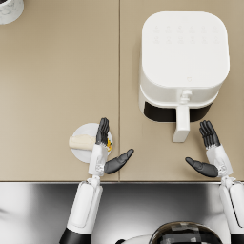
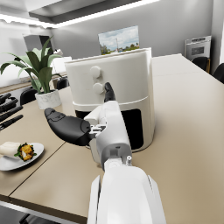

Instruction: Pick up the chicken rolls and place it into the air fryer

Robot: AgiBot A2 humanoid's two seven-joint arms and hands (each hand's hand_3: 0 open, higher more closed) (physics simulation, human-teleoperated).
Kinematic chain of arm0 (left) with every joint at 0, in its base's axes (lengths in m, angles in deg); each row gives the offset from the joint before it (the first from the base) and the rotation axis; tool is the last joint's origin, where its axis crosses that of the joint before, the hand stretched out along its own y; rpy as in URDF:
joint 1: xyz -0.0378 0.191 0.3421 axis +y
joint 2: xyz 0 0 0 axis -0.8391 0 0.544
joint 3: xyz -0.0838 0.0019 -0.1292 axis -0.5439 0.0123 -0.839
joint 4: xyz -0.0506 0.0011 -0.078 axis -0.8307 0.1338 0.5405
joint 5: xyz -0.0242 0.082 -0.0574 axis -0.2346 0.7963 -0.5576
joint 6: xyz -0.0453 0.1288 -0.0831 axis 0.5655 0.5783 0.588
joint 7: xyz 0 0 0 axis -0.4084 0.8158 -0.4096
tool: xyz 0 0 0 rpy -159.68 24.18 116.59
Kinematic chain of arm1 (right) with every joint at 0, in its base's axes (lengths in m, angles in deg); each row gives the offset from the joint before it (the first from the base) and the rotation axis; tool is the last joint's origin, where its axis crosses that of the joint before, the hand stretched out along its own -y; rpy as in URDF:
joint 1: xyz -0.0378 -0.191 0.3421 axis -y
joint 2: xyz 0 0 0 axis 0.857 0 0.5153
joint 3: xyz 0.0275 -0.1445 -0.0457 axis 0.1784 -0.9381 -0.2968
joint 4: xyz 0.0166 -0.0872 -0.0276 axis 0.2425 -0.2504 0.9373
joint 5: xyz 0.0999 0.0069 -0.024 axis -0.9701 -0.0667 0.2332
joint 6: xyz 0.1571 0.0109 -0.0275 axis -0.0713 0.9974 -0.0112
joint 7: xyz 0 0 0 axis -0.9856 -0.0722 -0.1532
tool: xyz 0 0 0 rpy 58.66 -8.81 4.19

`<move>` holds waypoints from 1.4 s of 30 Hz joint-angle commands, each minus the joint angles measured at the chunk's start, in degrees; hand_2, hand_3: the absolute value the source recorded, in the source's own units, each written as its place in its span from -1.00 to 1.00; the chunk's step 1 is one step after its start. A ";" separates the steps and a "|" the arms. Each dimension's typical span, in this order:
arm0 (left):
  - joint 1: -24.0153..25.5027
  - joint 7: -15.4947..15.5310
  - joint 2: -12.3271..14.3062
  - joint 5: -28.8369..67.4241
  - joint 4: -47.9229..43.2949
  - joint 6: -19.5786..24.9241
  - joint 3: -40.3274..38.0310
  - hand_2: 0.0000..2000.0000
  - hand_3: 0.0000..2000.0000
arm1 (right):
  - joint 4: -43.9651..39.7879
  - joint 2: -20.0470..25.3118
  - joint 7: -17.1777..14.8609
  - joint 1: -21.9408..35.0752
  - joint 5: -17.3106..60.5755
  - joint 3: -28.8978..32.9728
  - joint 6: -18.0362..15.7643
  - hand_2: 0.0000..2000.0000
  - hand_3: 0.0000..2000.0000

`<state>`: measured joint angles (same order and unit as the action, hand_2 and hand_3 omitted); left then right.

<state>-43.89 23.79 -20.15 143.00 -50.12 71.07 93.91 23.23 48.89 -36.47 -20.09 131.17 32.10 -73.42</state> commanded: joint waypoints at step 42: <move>5.37 5.76 1.90 33.25 -9.96 5.78 -16.17 -1.00 -1.00 | 2.04 4.52 5.78 0.53 16.20 -2.98 5.71 -1.00 -1.00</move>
<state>-37.95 29.55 -18.13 178.83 -59.91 76.84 79.11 26.33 53.12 -30.69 -20.28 147.49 29.38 -67.70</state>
